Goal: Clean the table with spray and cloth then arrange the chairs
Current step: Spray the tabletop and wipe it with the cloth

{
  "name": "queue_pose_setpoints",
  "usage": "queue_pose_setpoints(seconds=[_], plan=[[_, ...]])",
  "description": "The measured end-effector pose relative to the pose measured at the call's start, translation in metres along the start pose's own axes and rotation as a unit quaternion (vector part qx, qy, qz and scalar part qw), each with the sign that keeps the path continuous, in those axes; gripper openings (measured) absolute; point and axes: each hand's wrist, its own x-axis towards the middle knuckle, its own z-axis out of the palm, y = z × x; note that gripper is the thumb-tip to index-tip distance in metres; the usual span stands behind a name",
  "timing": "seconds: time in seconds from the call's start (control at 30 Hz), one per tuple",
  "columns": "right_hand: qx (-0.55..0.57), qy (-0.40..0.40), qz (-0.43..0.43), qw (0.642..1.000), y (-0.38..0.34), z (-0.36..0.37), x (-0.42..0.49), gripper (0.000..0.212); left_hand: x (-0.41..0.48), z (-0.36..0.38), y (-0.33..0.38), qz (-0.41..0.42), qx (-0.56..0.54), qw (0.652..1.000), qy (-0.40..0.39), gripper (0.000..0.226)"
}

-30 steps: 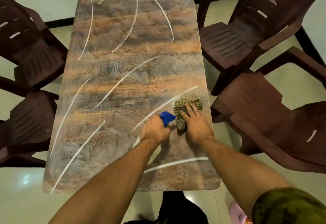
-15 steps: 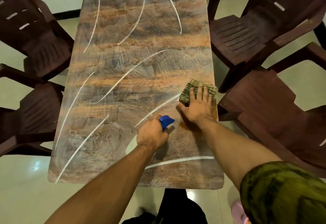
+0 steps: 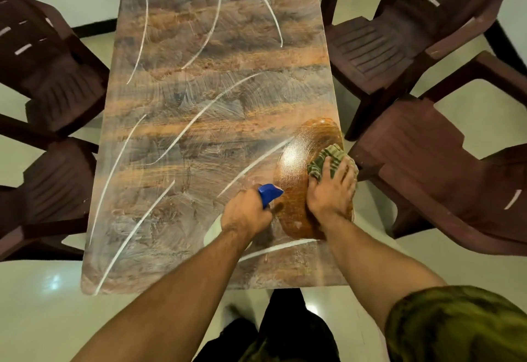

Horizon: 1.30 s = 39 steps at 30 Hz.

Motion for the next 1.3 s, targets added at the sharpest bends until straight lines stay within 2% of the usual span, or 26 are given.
queue_pose_setpoints(seconds=[0.07, 0.17, 0.23, 0.3, 0.33, 0.4, 0.47, 0.5, 0.53, 0.6, 0.67, 0.7, 0.73, 0.77, 0.8, 0.87, 0.9, 1.0, 1.07, 1.13, 1.23, 1.3], plan=[[-0.052, -0.012, -0.12, 0.991, -0.005, 0.018, -0.034, 0.07, -0.003, 0.002, -0.005, -0.001, 0.006, 1.0, 0.007, 0.019], [-0.079, -0.069, -0.351, 0.931, 0.026, 0.044, -0.109, 0.067, -0.009, 0.004, -0.011, 0.009, 0.019, 1.0, 0.007, 0.017], [-0.102, -0.074, -0.415, 0.901, 0.068, 0.054, -0.135, 0.071, -0.013, 0.005, -0.013, 0.021, 0.023, 1.0, -0.001, 0.017], [-0.101, -0.05, -0.377, 0.919, 0.105, 0.051, -0.142, 0.072, -0.019, 0.007, -0.017, 0.036, 0.022, 0.999, -0.01, 0.02], [-0.088, -0.045, -0.317, 0.943, 0.113, 0.048, -0.14, 0.071, -0.021, 0.008, -0.02, 0.041, 0.02, 0.999, -0.014, 0.02], [-0.044, -0.012, -0.151, 0.988, 0.096, 0.047, -0.136, 0.07, -0.03, 0.009, -0.027, 0.052, 0.029, 0.998, -0.033, 0.02], [0.023, 0.015, 0.019, 0.999, 0.05, 0.053, -0.134, 0.073, -0.039, 0.012, -0.038, 0.069, 0.05, 0.995, -0.047, 0.028], [0.041, 0.01, 0.069, 0.997, 0.027, 0.059, -0.137, 0.073, -0.043, 0.013, -0.044, 0.074, 0.057, 0.994, -0.051, 0.028], [0.034, 0.001, 0.063, 0.997, 0.008, 0.066, -0.148, 0.073, -0.047, 0.014, -0.051, 0.076, 0.06, 0.994, -0.055, 0.025], [-0.014, -0.044, -0.093, 0.995, -0.013, 0.084, -0.184, 0.07, -0.056, 0.016, -0.068, 0.078, 0.062, 0.993, -0.064, 0.02], [-0.058, -0.1, -0.291, 0.95, -0.001, 0.093, -0.219, 0.069, -0.058, 0.015, -0.081, 0.069, 0.058, 0.994, -0.067, 0.017], [-0.062, -0.109, -0.345, 0.93, 0.015, 0.093, -0.228, 0.069, -0.06, 0.014, -0.088, 0.068, 0.059, 0.994, -0.068, 0.017], [-0.056, -0.108, -0.364, 0.923, 0.032, 0.091, -0.228, 0.07, -0.061, 0.014, -0.095, 0.074, 0.062, 0.993, -0.064, 0.018], [-0.06, -0.101, -0.349, 0.93, 0.048, 0.086, -0.224, 0.069, -0.062, 0.015, -0.103, 0.077, 0.065, 0.993, -0.065, 0.019], [-0.064, -0.091, -0.298, 0.948, 0.062, 0.082, -0.218, 0.068, -0.063, 0.014, -0.109, 0.085, 0.067, 0.992, -0.061, 0.017], [-0.036, -0.038, -0.124, 0.991, 0.075, 0.074, -0.207, 0.069, -0.07, 0.013, -0.121, 0.092, 0.079, 0.991, -0.051, 0.015], [0.0, -0.005, -0.036, 0.999, 0.071, 0.072, -0.202, 0.068, -0.072, 0.013, -0.126, 0.095, 0.08, 0.991, -0.044, 0.015], [0.111, 0.038, 0.174, 0.978, 0.02, 0.075, -0.197, 0.064, -0.078, 0.014, -0.141, 0.095, 0.059, 0.993, -0.03, 0.028], [0.163, 0.029, 0.246, 0.955, -0.023, 0.082, -0.204, 0.068, -0.083, 0.014, -0.151, 0.09, 0.038, 0.995, -0.036, 0.033], [0.136, 0.022, 0.209, 0.968, -0.053, 0.095, -0.224, 0.069, -0.086, 0.014, -0.158, 0.087, 0.025, 0.995, -0.036, 0.032], [0.027, -0.036, -0.013, 0.999, -0.06, 0.11, -0.263, 0.066, -0.089, 0.015, -0.162, 0.093, 0.036, 0.994, -0.035, 0.029], [-0.016, -0.082, -0.158, 0.984, -0.035, 0.105, -0.27, 0.066, -0.09, 0.015, -0.162, 0.11, 0.052, 0.991, -0.047, 0.027]])
